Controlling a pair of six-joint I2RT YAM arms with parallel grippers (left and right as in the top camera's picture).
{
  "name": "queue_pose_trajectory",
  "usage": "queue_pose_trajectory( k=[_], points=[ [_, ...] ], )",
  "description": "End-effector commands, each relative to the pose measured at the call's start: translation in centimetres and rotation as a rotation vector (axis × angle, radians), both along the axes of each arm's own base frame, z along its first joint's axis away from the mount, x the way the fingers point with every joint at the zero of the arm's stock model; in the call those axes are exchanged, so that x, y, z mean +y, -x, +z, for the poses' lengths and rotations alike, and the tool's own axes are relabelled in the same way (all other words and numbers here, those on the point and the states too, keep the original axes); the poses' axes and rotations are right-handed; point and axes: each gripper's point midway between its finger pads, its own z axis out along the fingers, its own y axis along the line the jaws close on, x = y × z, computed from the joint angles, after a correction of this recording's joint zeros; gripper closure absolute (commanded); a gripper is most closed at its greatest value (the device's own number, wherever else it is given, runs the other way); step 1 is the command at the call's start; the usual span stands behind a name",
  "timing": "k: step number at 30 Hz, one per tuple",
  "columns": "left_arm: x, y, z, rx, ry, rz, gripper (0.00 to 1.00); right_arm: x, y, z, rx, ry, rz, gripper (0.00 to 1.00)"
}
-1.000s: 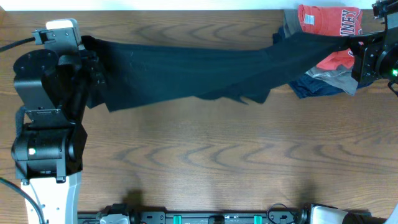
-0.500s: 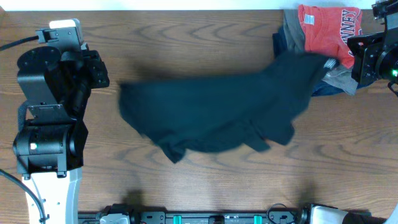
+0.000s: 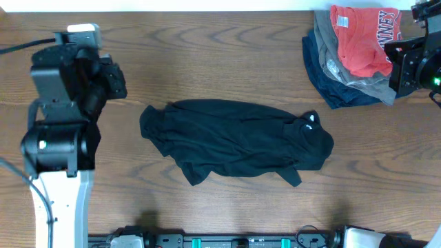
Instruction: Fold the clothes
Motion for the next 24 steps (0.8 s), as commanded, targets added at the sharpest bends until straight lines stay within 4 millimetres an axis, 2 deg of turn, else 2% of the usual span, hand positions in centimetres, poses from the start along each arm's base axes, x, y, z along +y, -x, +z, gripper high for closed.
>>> queue_pose_trajectory(
  k=[1,2,3,5,7,11,17,20,24],
  points=[
    [-1.0,-0.8,-2.4,0.091,0.042,-0.054,0.65,0.3,-0.7,-1.4,0.055,-0.025,0.026,0.98],
    [-1.2,-0.9,-3.5,0.13,0.051,-0.062,0.62,0.5,-0.8,-2.0,0.079,-0.036,0.035,0.92],
    [-1.3,-0.9,-4.7,0.179,0.057,-0.064,0.58,0.8,-1.0,-2.7,0.112,-0.043,0.043,0.76],
    [-1.3,-0.5,-7.1,0.277,0.063,-0.062,0.54,1.1,-1.4,-4.2,0.176,-0.053,0.054,0.51],
    [-1.5,0.2,-9.7,0.394,0.078,-0.066,0.52,1.7,-1.7,-6.0,0.253,-0.071,0.075,0.38],
    [-2.6,2.6,-14.6,0.636,0.137,-0.097,0.51,3.7,-2.5,-10.0,0.418,-0.095,0.132,0.27],
    [-4.2,5.1,-19.0,0.812,0.137,-0.133,0.49,7.2,-3.7,-15.6,0.582,-0.09,0.22,0.13],
    [-5.3,4.8,-20.4,0.802,0.121,-0.169,0.46,8.7,-4.4,-19.0,0.643,-0.092,0.216,0.12],
    [-6.6,2.4,-21.7,0.713,0.099,-0.214,0.39,9.4,-5.3,-22.4,0.666,-0.116,0.187,0.13]
  ],
)
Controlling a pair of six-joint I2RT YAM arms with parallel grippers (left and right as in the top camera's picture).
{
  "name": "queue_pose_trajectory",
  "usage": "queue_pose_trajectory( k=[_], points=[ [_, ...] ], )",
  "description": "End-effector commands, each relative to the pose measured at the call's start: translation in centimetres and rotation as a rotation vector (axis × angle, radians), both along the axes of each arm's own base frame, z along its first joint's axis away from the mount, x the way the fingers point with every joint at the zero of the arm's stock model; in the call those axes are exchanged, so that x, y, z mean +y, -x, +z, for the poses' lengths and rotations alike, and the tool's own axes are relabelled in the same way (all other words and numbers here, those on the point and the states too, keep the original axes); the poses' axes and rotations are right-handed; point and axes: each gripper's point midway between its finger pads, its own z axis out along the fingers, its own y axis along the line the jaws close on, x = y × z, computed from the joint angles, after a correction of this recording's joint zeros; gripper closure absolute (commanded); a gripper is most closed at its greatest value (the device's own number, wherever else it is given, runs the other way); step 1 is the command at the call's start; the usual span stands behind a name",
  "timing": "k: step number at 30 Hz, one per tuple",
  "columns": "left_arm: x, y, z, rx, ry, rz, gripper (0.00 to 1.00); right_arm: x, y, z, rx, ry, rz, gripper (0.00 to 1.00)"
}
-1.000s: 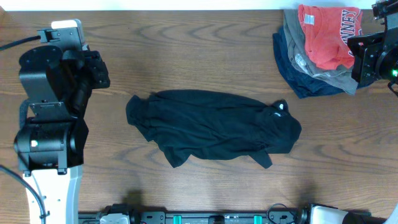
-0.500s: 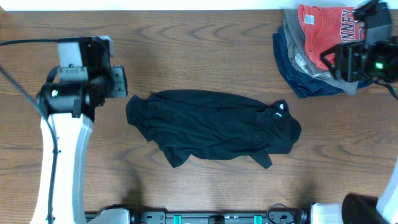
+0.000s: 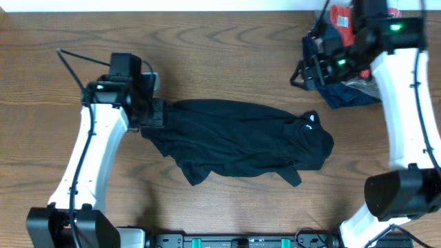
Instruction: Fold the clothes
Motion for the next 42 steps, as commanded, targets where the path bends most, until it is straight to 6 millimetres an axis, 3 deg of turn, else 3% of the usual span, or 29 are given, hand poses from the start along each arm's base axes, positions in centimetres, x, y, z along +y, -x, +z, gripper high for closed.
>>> queue_pose_trajectory(
  k=[1,7,11,14,29,34,40,42],
  points=[
    [-1.0,-1.3,-1.5,-0.036,0.007,-0.044,0.37,0.4,0.1,-2.2,0.055,-0.015,-0.047,0.14],
    [-1.5,-5.0,-4.9,-0.085,-0.013,-0.105,0.36,0.4,-0.3,-4.0,0.053,-0.016,-0.051,0.16],
    [-1.6,-6.1,-8.3,-0.053,-0.021,-0.127,0.36,0.4,-0.4,-4.1,0.044,-0.014,-0.048,0.17],
    [-1.6,-6.3,-9.7,-0.033,-0.022,-0.131,0.36,0.4,-0.6,-4.1,0.036,-0.013,-0.045,0.18],
    [-1.2,-6.4,-10.9,-0.017,-0.051,-0.134,0.38,0.5,-1.2,-3.9,0.007,-0.017,-0.045,0.19],
    [-1.2,-6.4,-11.7,0.0,-0.051,-0.135,0.47,0.5,-1.3,-3.9,0.006,-0.017,-0.045,0.2],
    [-1.2,-6.4,-12.1,0.005,-0.051,-0.134,0.67,0.5,-1.3,-3.9,0.003,-0.017,-0.044,0.2],
    [-1.2,-6.8,-12.0,-0.01,-0.05,-0.133,0.7,0.5,-1.4,-3.9,0.0,-0.018,-0.044,0.2]
  ],
)
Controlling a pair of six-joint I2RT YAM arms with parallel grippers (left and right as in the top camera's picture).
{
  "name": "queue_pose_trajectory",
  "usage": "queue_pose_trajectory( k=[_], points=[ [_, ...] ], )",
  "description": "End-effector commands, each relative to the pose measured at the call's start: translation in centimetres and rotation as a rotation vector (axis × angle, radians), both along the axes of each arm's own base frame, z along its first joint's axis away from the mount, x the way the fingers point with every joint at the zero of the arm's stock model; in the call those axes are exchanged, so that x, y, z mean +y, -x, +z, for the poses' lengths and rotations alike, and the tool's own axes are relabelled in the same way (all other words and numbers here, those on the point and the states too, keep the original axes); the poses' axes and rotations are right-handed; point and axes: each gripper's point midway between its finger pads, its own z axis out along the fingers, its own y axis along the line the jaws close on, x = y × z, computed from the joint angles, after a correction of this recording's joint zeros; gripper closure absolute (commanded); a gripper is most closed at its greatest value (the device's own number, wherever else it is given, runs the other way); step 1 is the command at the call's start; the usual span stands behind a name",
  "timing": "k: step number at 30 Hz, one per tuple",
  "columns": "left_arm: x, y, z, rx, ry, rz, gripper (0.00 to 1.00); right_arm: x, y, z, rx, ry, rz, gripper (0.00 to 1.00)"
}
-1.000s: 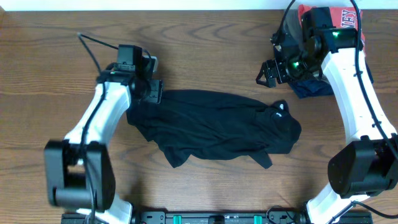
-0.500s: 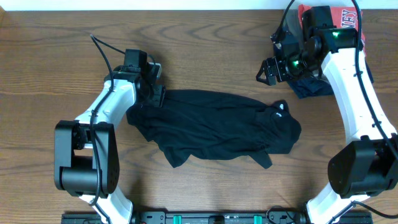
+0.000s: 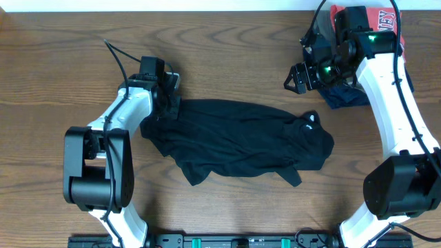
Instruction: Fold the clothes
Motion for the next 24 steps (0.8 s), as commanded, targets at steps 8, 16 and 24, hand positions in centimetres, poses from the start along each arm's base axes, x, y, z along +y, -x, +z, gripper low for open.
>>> queue_pose_trajectory(
  k=[8,16,24],
  points=[
    [0.0,-0.8,0.2,-0.027,-0.001,0.008,0.81,0.2,0.0,0.3,-0.008,-0.006,-0.002,0.2],
    [0.0,-1.2,1.5,-0.061,0.003,0.012,0.94,0.2,0.0,0.3,-0.009,-0.006,-0.002,0.2],
    [0.0,-1.2,2.8,-0.076,0.006,0.015,0.94,0.2,0.0,0.3,-0.009,-0.006,-0.002,0.2]
  ],
)
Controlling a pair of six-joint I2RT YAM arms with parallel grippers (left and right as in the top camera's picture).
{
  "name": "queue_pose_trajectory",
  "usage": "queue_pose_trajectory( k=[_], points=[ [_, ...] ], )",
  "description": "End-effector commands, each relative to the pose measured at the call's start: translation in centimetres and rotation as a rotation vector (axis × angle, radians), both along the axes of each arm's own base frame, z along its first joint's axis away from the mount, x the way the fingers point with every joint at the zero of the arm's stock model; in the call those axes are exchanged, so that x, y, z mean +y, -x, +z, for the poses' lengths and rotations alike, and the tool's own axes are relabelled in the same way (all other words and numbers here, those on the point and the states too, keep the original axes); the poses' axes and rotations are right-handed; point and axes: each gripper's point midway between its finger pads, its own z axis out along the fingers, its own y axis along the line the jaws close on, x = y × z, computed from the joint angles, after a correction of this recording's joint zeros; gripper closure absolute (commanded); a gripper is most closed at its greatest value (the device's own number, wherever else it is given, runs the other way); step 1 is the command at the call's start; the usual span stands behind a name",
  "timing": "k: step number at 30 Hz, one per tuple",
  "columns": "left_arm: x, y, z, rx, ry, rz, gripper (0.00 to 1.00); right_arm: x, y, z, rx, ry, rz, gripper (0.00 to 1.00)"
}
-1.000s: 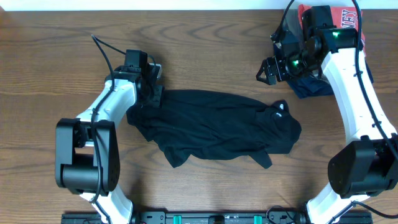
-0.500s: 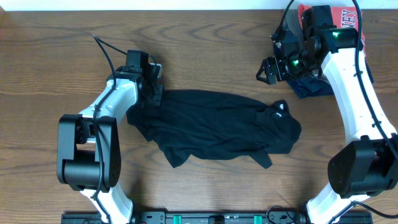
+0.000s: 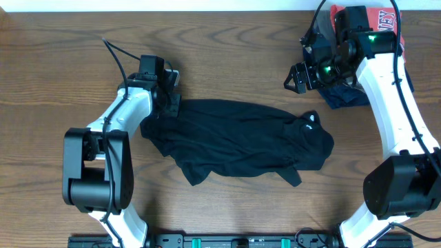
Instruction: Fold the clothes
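Observation:
A black garment (image 3: pixel 231 141) lies crumpled in the middle of the wooden table, with a small white label near its right end. My left gripper (image 3: pixel 169 105) is down at the garment's upper left edge, its fingers against the cloth. Whether they are closed on the cloth does not show from above. My right gripper (image 3: pixel 295 78) hangs over bare table beyond the garment's upper right, jaws apart and holding nothing.
A pile of other clothes (image 3: pixel 375 24), red on top with grey and dark blue beneath, sits at the back right corner, largely covered by my right arm. The table's far edge runs along the top of the view.
Both arms first stood back at the table's sides, away from the black garment. Then my left gripper was at the garment's left edge and my right arm was over the clothes pile. Later the left gripper was at the upper left edge and the right gripper left of the pile, as now.

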Motion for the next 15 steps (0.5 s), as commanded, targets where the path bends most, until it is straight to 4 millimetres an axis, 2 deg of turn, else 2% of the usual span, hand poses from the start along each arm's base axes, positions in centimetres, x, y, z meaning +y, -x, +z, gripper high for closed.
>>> queue_pose_trajectory(
  k=[1,8,11,13,14,15],
  points=[
    [0.0,-0.6,2.8,-0.054,0.003,0.008,0.94,0.2,0.1,0.3,-0.006,-0.006,-0.001,0.2],
    [0.0,-0.5,8.6,-0.164,0.027,0.04,0.94,0.2,0.1,0.3,-0.005,-0.006,-0.002,0.2],
    [0.1,0.3,9.3,-0.146,0.051,0.102,0.94,0.2,0.0,0.2,-0.006,-0.006,-0.002,0.2],
    [0.1,0.7,8.9,-0.113,0.072,0.166,0.93,0.2,0.0,0.3,-0.01,-0.006,-0.002,0.2],
    [0.1,0.8,8.6,-0.101,0.081,0.192,0.83,0.2,-0.1,0.3,-0.012,-0.007,-0.001,0.2],
    [0.1,0.9,8.3,-0.087,0.09,0.22,0.68,0.2,-0.1,0.3,-0.014,-0.007,-0.001,0.2]
  ],
)
